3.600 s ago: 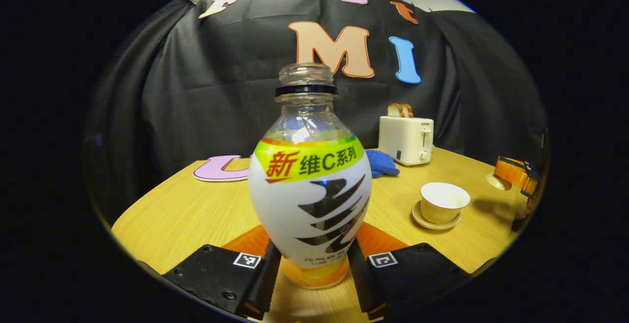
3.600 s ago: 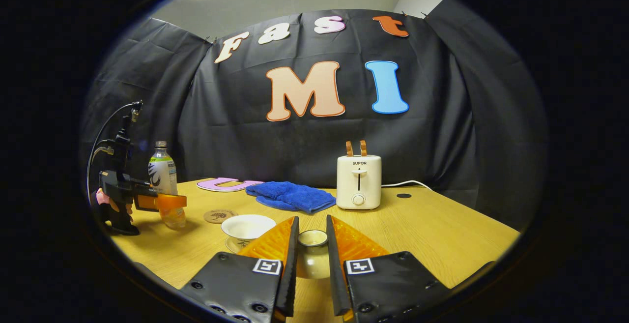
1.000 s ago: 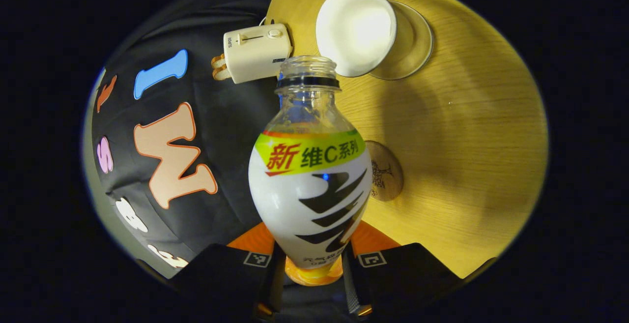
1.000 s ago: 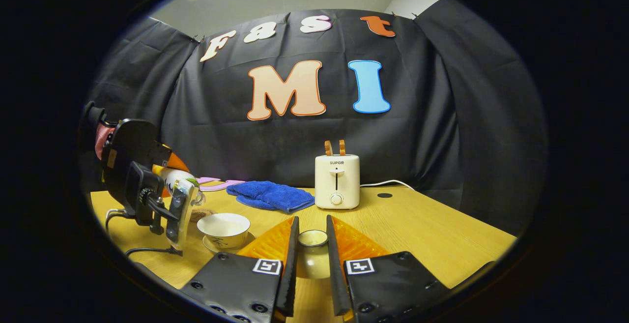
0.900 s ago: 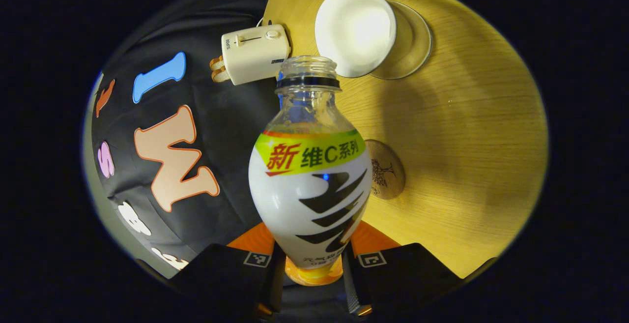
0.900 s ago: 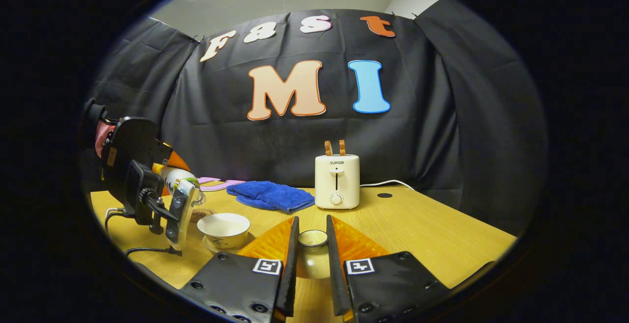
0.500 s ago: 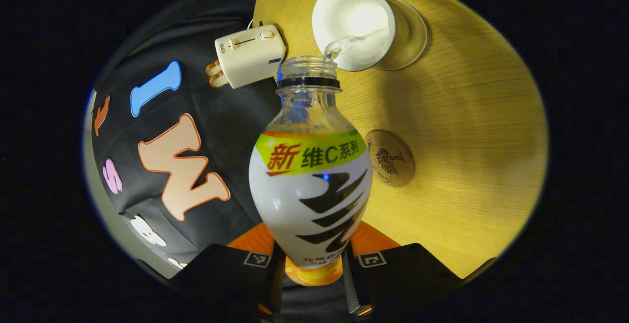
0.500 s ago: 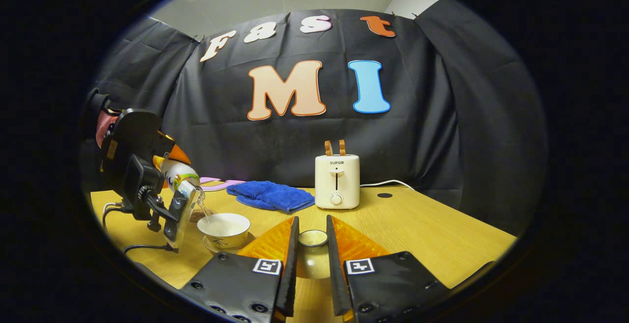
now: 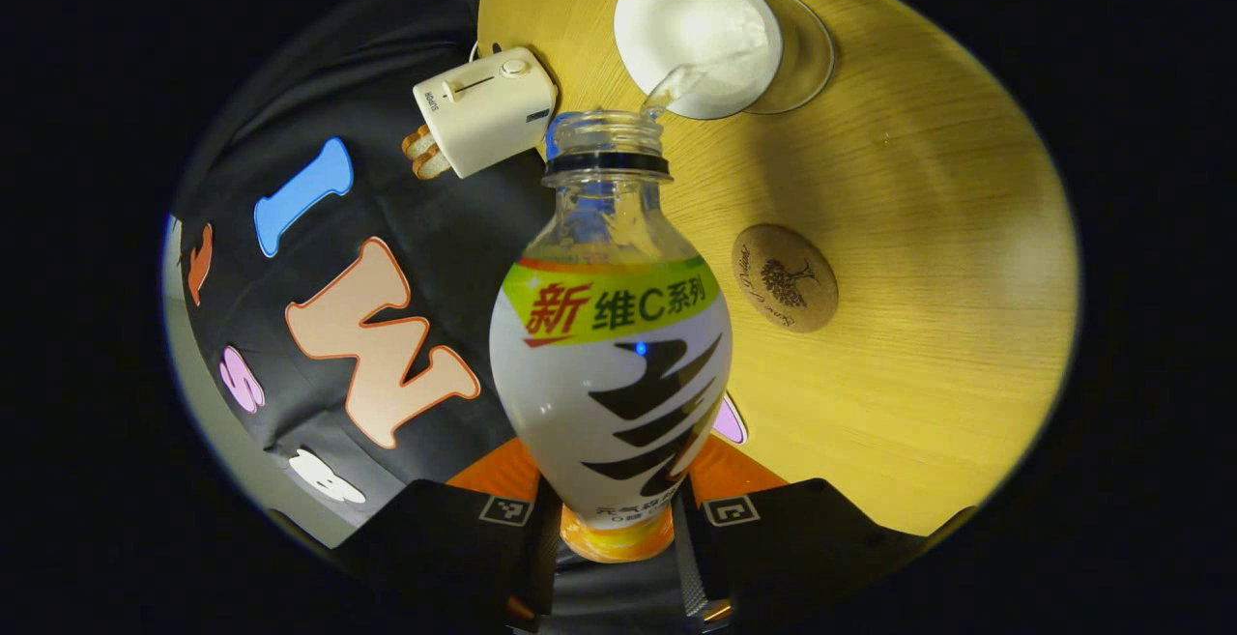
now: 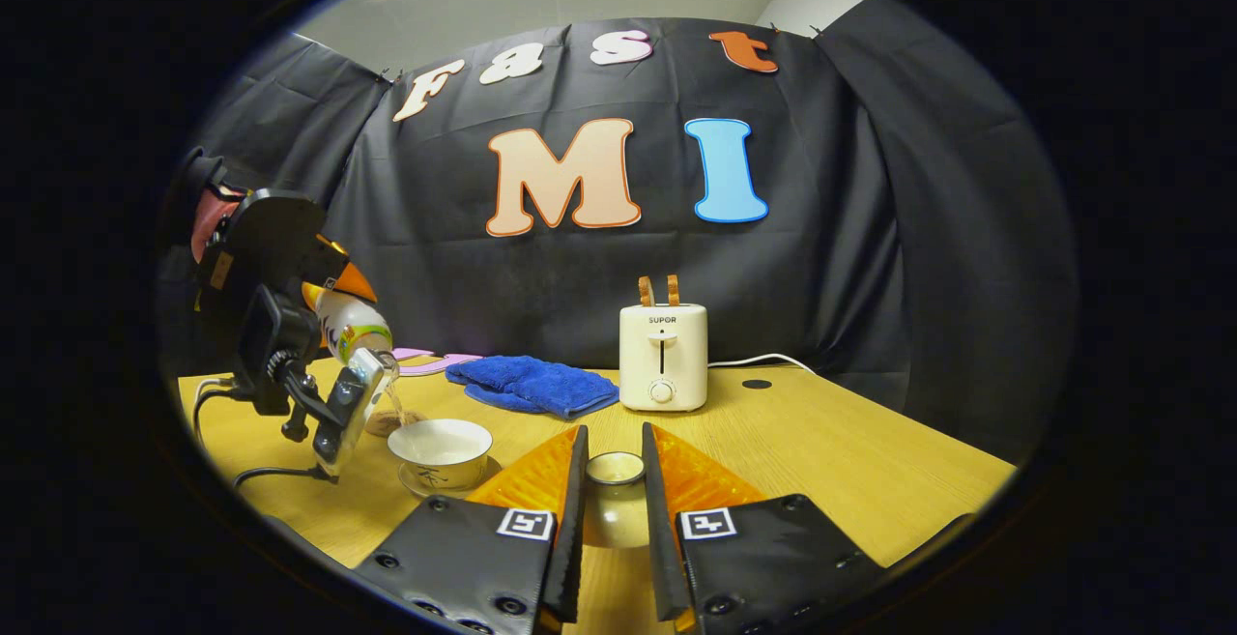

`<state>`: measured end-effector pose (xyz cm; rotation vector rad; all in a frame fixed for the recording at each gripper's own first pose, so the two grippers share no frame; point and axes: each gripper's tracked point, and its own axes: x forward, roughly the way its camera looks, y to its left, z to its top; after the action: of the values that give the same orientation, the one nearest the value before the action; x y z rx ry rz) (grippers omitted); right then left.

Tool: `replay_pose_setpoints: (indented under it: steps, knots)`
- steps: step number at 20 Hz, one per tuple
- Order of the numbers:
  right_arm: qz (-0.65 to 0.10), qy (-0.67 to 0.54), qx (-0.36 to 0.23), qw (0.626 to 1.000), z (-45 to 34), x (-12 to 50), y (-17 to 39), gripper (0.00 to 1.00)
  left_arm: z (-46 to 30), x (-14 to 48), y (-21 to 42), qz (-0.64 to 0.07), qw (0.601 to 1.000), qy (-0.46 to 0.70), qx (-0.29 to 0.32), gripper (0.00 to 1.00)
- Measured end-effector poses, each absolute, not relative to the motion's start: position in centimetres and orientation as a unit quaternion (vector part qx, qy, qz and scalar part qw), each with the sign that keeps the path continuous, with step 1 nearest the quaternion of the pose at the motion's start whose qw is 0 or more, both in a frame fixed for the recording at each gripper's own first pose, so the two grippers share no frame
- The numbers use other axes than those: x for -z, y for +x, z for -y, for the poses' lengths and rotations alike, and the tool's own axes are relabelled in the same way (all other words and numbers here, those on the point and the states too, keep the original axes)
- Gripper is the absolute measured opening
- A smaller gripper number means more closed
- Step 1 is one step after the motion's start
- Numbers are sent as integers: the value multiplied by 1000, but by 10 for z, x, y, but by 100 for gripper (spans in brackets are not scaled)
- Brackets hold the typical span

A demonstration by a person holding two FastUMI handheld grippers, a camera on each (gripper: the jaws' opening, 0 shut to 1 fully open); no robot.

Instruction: Open the teacup lid with one hand, grasp the water bottle and pour water into the teacup with the other hand; after pouring, place the water bottle on the coaster and then close the teacup lid.

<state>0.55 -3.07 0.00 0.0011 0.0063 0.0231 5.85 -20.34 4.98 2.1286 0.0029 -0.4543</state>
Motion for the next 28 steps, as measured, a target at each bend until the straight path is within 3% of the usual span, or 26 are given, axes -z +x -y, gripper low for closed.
replay_pose_setpoints:
  steps: [20,28]
  knots:
    - [-3,1,-13,1000,30,0,6,34,227,-64,48,14,380,910,164,48]
    - [-3,1,-13,1000,30,0,6,34,218,-39,48,-6,428,882,195,49]
